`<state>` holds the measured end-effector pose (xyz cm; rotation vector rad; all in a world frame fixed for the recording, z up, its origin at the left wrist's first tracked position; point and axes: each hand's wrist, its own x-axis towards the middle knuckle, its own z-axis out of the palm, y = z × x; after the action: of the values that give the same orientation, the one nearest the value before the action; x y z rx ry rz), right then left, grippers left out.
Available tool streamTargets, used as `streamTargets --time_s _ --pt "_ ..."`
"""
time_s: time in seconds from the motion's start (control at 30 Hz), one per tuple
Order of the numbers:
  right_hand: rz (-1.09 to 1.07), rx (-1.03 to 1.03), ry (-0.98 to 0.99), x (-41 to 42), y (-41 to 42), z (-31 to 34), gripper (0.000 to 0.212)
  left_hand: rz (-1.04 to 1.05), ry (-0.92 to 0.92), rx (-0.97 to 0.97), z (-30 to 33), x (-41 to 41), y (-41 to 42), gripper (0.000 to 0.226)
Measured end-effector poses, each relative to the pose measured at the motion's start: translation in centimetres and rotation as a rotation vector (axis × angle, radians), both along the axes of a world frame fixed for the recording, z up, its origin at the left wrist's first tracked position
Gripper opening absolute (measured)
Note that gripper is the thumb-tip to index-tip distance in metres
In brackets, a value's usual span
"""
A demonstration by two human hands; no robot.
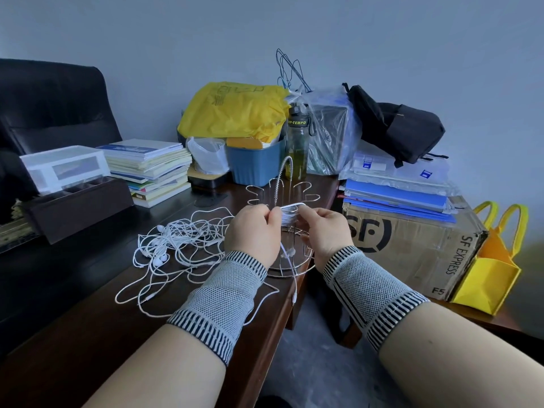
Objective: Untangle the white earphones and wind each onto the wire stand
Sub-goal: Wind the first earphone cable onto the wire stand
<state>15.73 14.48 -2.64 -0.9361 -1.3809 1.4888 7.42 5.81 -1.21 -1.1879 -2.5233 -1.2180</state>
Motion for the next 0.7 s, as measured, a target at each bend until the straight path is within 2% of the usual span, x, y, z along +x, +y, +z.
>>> streamTargets --time_s 0.3,0.5,0.6,0.7 --pt "-0.041 0.013 -0.135 -0.9 0.7 0.7 0.029 0.025 -0.061 -0.082 0.7 -0.2 0.4 0.050" --pt "-0.074 0.061 -0.177 -0.9 1.0 0.9 0.033 -0.032 -0.057 -0.108 0.2 -0.2 0.2 0.053" --pt "-0.072 0.059 -0.168 -0.9 0.8 0.7 0.033 -0.104 -0.070 -0.054 -0.7 -0.5 -0.3 0.047" --pt "-0.037 0.030 -0.077 -0.4 0.3 0.2 0.029 -0.168 -0.077 -0.032 -1.6 -0.7 -0.9 0.037"
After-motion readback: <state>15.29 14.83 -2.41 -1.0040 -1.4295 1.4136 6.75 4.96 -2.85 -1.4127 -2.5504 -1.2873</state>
